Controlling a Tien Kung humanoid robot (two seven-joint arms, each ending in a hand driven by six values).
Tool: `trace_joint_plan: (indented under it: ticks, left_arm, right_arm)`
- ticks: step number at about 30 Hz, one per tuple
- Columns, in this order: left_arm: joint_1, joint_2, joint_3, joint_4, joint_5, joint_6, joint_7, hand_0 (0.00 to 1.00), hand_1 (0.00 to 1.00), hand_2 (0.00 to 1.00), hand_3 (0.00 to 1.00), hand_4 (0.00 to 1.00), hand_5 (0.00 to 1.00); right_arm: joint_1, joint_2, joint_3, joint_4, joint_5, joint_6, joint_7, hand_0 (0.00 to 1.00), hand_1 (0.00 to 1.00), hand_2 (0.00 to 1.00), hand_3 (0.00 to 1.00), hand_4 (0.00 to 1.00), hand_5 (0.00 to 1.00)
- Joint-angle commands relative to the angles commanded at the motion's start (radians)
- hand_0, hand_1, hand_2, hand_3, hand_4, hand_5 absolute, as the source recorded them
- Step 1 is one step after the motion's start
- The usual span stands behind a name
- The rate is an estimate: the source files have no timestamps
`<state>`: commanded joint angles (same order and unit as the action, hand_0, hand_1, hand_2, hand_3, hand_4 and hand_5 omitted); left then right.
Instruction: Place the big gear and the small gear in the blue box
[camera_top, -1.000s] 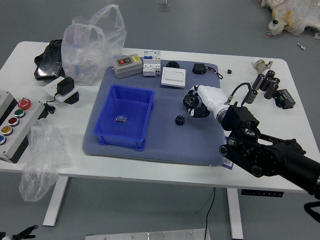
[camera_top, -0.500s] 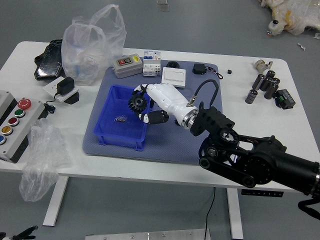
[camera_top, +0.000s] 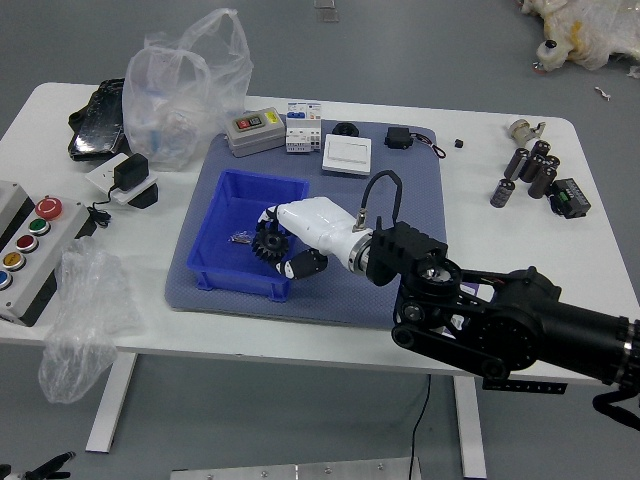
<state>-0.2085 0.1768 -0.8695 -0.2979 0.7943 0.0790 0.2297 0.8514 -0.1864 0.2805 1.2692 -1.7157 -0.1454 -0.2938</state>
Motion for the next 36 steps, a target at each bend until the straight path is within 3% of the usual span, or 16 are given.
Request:
trace_joint_plan:
  ticks: [2,3,8,9,14,15,21,26,28,36]
  left_arm:
    - [-0.001,0.000,0.001,0.000,-0.001,0.000,-0.001,0.656,0.476,0.515,0.716,0.731,0.649]
    - [-0.001,0.000,0.000,0.000,-0.001,0.000,-0.001,0.656,0.476,0.515,0.716,0.730,0.650]
    - [0.000,-0.001,-0.002,0.000,0.000,-0.001,-0.001,0.656,0.476,0.515,0.716,0.730,0.650]
    - [0.000,-0.001,-0.003,0.000,0.001,-0.001,-0.002,0.656,0.476,0.515,0.718,0.729,0.648]
    - [-0.001,-0.002,-0.006,0.000,-0.002,-0.005,-0.010,0.656,0.476,0.515,0.718,0.729,0.648]
    - [-0.001,-0.003,-0.006,0.000,-0.003,-0.006,-0.010,0.655,0.477,0.515,0.720,0.729,0.649]
    - [-0.001,-0.002,-0.008,0.000,-0.001,-0.005,-0.009,0.655,0.477,0.515,0.722,0.728,0.649]
    - [0.001,-0.003,-0.003,0.001,-0.008,-0.003,-0.012,0.655,0.477,0.515,0.722,0.728,0.649]
    - [0.003,-0.004,-0.003,0.001,-0.009,-0.002,-0.012,0.655,0.477,0.515,0.722,0.728,0.654]
    - [0.002,-0.005,0.003,0.002,-0.015,-0.001,-0.016,0.655,0.477,0.515,0.723,0.730,0.656]
  right_arm:
    - [0.001,0.000,-0.001,0.000,0.002,-0.001,-0.001,0.416,0.657,0.788,0.763,0.558,0.223]
    - [0.001,0.000,-0.002,0.000,0.003,-0.002,-0.001,0.415,0.661,0.796,0.812,0.567,0.207]
    - [0.003,0.000,-0.008,-0.001,0.005,-0.004,-0.002,0.415,0.661,0.796,0.812,0.567,0.207]
    - [0.005,0.000,-0.010,0.000,0.005,-0.004,-0.002,0.424,0.664,0.802,0.867,0.595,0.193]
    - [0.007,0.001,-0.015,0.000,0.001,-0.007,0.000,0.424,0.664,0.802,0.867,0.595,0.193]
    - [0.007,0.001,-0.014,0.000,0.000,-0.008,0.001,0.425,0.666,0.901,0.981,0.634,0.193]
    - [0.000,-0.001,0.004,-0.003,-0.008,-0.037,0.013,0.407,0.655,0.920,0.979,0.633,0.200]
    - [-0.050,-0.018,0.093,0.002,-0.026,-0.111,0.020,0.407,0.655,0.920,0.979,0.633,0.200]
    - [-0.069,-0.030,0.136,0.001,-0.038,-0.130,0.015,0.388,0.613,0.872,0.933,0.644,0.211]
    - [-0.113,-0.076,0.186,-0.069,-0.028,-0.097,-0.031,0.386,0.601,0.850,0.922,0.658,0.209]
